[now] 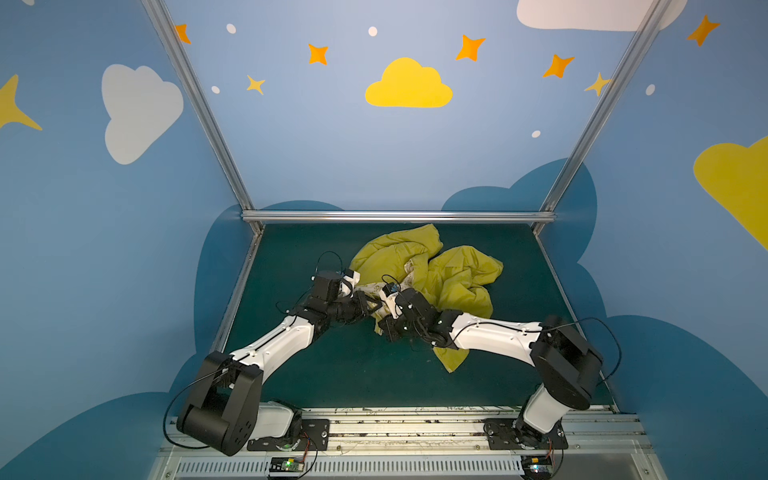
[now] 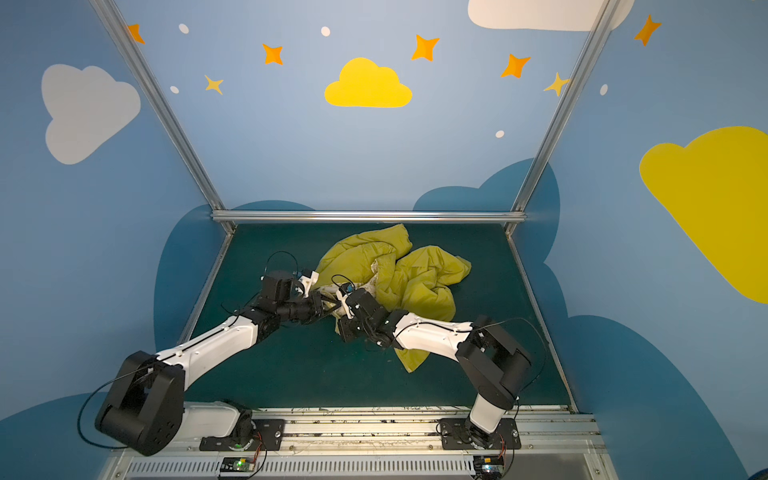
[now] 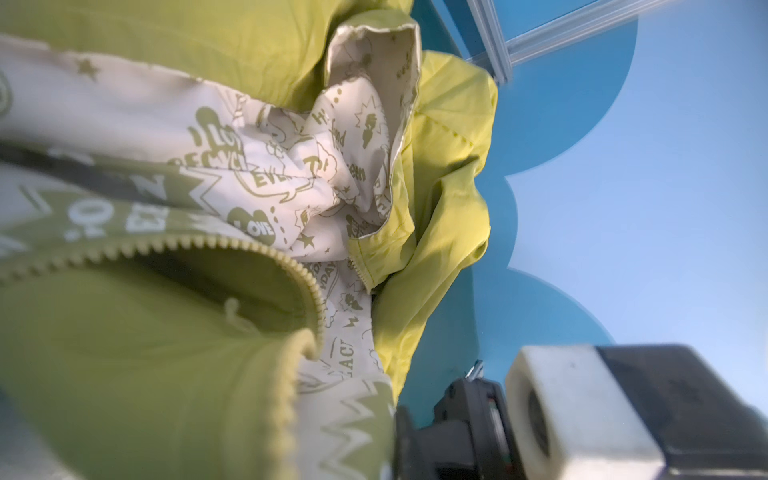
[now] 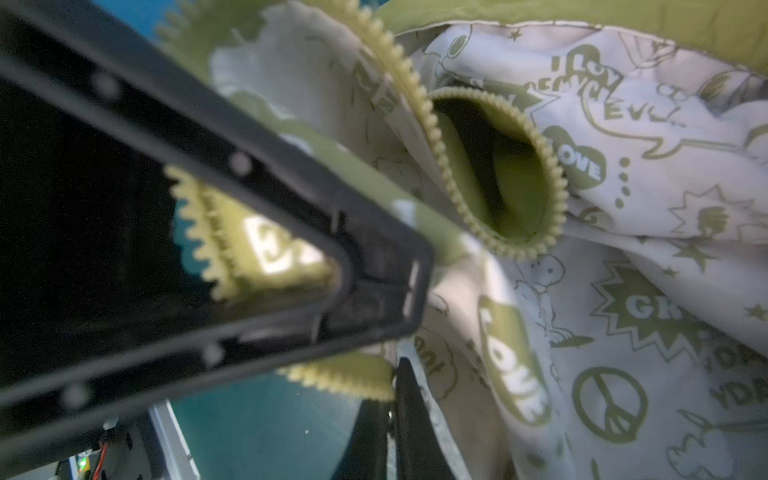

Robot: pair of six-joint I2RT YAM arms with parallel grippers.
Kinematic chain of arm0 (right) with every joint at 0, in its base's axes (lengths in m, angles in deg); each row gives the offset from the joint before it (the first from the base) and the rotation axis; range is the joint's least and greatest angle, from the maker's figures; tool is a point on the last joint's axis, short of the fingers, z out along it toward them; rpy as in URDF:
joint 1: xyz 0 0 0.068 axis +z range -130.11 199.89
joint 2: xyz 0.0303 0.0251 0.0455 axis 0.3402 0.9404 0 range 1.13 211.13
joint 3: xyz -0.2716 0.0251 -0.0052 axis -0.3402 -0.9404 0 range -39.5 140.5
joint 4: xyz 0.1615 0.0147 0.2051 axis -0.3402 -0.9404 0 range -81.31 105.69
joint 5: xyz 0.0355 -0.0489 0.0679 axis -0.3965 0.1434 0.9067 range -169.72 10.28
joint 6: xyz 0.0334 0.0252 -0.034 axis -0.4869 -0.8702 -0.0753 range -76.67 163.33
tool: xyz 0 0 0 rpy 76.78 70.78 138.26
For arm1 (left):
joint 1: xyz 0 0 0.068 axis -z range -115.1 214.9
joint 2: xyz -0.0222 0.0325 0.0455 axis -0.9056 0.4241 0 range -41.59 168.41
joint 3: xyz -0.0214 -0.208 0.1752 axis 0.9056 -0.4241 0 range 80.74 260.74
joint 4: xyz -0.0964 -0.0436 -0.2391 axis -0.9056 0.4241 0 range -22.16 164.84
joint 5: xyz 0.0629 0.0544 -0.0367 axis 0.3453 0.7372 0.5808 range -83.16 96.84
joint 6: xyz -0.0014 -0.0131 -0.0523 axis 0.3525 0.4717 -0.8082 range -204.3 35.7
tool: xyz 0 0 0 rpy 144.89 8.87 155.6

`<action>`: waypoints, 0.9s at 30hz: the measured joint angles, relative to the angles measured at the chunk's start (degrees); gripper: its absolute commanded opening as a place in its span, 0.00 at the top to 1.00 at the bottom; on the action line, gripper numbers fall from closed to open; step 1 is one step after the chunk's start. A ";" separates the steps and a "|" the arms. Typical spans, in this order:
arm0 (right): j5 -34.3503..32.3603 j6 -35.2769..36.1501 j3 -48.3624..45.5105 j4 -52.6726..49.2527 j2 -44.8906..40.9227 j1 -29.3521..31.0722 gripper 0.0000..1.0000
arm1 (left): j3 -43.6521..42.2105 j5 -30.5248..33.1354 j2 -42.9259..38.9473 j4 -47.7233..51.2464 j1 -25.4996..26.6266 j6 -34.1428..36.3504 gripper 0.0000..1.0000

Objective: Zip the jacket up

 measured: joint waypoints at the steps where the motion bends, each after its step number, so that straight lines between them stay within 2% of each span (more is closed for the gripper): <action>1: 0.13 -0.02 0.00 0.07 -0.04 0.00 1.00 | 0.00 0.07 0.00 -0.15 -0.02 -0.28 0.41; 4: 0.74 -0.17 -0.02 0.04 -0.59 0.00 1.00 | 0.00 0.22 -0.02 -0.33 -0.28 -0.87 0.20; 6: 1.20 -0.63 -0.31 0.13 -1.60 -0.15 1.00 | -0.20 0.31 -0.35 -0.52 -0.94 -1.77 0.14; 9: 2.84 -1.60 -1.77 0.74 -4.31 -0.94 1.00 | -3.15 0.42 -3.96 -1.60 -3.13 -4.04 0.14; 12: 4.55 -3.02 -3.91 1.88 -7.61 -2.56 1.00 | -9.35 1.66 -12.15 -2.62 -5.05 -8.09 0.14; 15: 6.58 -4.26 -5.64 3.52 -10.03 -4.35 1.00 | -16.06 3.34 -20.61 -5.88 -4.37 -13.86 0.16; 19: 9.70 -6.21 -7.19 5.05 -11.78 -6.36 1.00 | -21.81 7.32 -25.42 -10.86 1.31 -21.66 0.17; 25: 11.32 -6.75 -8.44 4.72 -15.54 -7.43 1.00 | -22.80 14.67 -25.31 -18.56 11.54 -29.99 0.20; 27: 11.43 -6.71 -8.48 4.11 -17.05 -7.72 1.00 | -22.77 17.46 -24.52 -21.27 14.03 -31.80 0.24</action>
